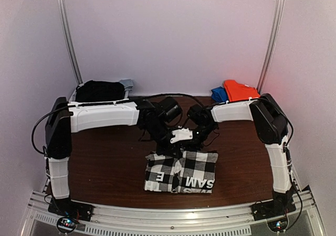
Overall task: Fold and stack the mixed laundry pile
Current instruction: Fold the 2/3-rectangle-folded shirt at the center of the board, then smooth out the square-folded shirt at the center of the board.
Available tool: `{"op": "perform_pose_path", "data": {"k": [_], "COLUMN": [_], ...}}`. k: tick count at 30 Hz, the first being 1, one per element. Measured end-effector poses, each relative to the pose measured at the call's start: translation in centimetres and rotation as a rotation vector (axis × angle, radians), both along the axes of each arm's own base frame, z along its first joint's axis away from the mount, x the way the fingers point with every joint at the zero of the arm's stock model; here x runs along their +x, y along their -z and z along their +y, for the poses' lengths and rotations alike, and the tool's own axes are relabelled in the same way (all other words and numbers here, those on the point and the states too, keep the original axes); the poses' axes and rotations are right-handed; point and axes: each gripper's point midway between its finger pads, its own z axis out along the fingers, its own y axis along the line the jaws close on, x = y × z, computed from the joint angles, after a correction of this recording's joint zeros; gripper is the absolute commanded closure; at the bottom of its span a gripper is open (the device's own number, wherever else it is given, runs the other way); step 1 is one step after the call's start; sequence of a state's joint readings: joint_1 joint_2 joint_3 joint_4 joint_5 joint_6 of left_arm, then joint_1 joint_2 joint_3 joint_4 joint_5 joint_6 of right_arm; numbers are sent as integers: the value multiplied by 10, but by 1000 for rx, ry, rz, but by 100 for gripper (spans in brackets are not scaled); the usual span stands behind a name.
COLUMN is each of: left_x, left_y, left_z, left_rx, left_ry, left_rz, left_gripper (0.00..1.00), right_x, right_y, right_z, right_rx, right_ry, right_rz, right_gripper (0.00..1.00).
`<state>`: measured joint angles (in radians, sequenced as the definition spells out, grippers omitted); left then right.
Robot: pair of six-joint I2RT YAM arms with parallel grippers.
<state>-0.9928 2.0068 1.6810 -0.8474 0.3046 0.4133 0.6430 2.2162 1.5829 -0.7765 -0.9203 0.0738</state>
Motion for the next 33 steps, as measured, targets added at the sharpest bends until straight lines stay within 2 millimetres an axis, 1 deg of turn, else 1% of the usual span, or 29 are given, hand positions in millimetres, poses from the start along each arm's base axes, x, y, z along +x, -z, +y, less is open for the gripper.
{"op": "perform_pose_path", "data": {"k": [2,4,5,7,9,10,11,13,14,16,17,18,20,22,23,24,25,27,30,31,33], "left_x": [5,11,14,21,28,31,33,39,42,51,56,61,69,76,75,71,66,53,37,33,28], "left_y": [6,7,7,7,6,5,4,0,-3,-10,-14,-18,-22,-25,-24,-21,-17,-4,21,28,37], "left_z": [3,6,8,11,15,18,21,32,38,54,65,77,100,125,133,139,142,144,146,147,146], "left_rx": [12,13,13,11,7,2,-2,-26,-37,-84,-111,-139,-184,-228,-245,-264,-278,-300,-317,-321,-350], "left_ry": [-3,-9,-13,-21,-46,-59,-73,-131,-160,-251,-305,-367,-485,-619,-671,-716,-749,-805,-882,-909,-945], "left_rz": [2,-1,-3,-6,-2,-1,3,25,38,65,82,100,127,148,161,181,205,277,392,426,478], "left_gripper": [88,78,68,64,59,53,51,47,44,39,38,38,37,37,37,37,37,37,36,36,35], "right_x": [0,-1,0,4,11,18,27,48,62,88,98,103,108,99,91,76,63,29,-14,-23,-42], "right_y": [0,0,-1,-3,-6,-9,-14,-29,-42,-71,-86,-98,-118,-125,-125,-120,-116,-101,-80,-76,-69], "right_z": [0,0,-1,-3,-7,-12,-17,-27,-34,-51,-62,-70,-95,-113,-116,-117,-117,-116,-117,-119,-125], "right_rx": [0,0,0,-6,-16,-20,-20,-7,10,54,77,95,121,124,123,121,115,93,60,53,49], "right_ry": [0,2,6,29,62,88,123,199,246,344,392,426,511,566,575,579,577,556,522,522,531], "right_rz": [2,6,9,15,18,13,6,-25,-51,-118,-149,-171,-209,-209,-200,-179,-157,-101,-26,-10,26], "right_gripper": [48,44,43,37,30,28,25,21,19,18,18,18,18,17,16,15,14,13,2,0,0]}}
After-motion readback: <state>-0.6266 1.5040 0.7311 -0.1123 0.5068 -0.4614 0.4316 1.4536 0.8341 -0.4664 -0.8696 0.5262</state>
